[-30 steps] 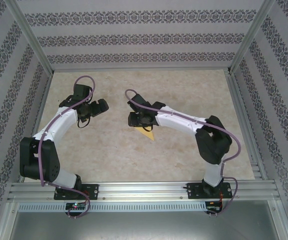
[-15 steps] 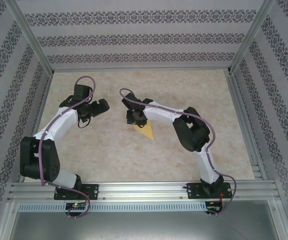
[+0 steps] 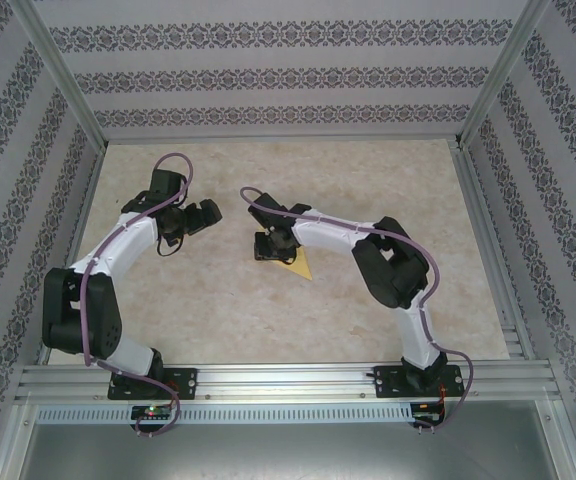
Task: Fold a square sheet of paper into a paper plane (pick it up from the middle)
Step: Fold the wing for the fifth time at the center of the table.
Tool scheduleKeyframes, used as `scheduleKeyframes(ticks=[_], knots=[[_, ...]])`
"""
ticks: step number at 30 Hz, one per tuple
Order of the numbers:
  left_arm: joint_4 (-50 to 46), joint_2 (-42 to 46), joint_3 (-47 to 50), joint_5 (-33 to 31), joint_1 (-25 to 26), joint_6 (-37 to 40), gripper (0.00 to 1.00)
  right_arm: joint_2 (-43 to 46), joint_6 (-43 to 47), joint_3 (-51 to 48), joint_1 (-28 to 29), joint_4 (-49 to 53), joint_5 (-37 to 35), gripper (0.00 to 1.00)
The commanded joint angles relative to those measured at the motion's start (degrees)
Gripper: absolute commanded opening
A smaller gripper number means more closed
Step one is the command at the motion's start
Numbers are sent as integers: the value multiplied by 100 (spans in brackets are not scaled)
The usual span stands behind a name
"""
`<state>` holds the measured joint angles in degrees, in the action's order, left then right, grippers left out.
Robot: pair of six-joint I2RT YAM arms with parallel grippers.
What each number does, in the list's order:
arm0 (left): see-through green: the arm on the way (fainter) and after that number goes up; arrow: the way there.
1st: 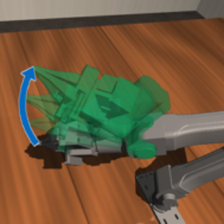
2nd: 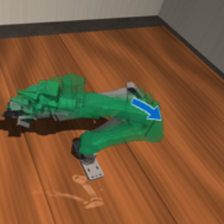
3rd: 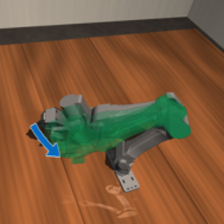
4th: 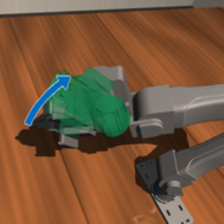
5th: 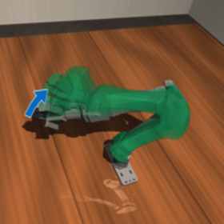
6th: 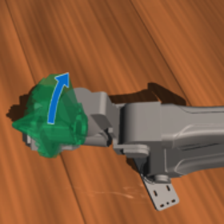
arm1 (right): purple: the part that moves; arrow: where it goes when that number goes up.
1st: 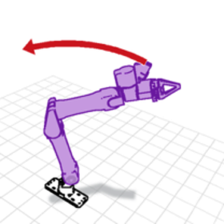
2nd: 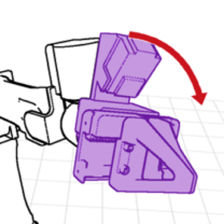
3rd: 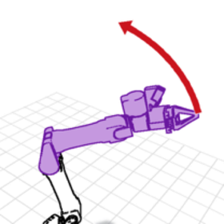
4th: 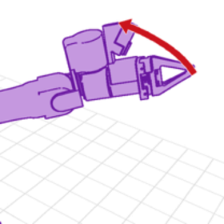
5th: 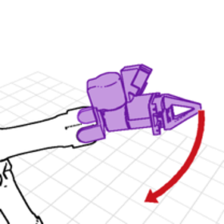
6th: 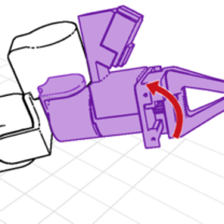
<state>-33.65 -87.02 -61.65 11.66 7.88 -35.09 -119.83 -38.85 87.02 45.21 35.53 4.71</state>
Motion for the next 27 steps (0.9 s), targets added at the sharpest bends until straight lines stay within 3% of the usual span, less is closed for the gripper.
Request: scheduleKeyframes(ticks=[1, 5, 11, 15, 27], knots=[[267, -56, 34, 211, -67, -91, 96, 771, -29, -263, -69, -423, -291, 37], [318, -65, 75, 389, 9, -68, 96, 1313, -293, -1097, -151, -997, -425, 38], [647, -106, 366, 960, 224, -242, 92, 1587, -551, -2106, -417, -1935, 143, 29], [1003, -126, 629, 1364, 468, -516, 90, 1466, -661, -2298, -597, -2366, 406, 24], [1493, -608, 693, 1807, 1210, -895, 78, 1058, -807, -2467, -895, -2866, 672, 24]])
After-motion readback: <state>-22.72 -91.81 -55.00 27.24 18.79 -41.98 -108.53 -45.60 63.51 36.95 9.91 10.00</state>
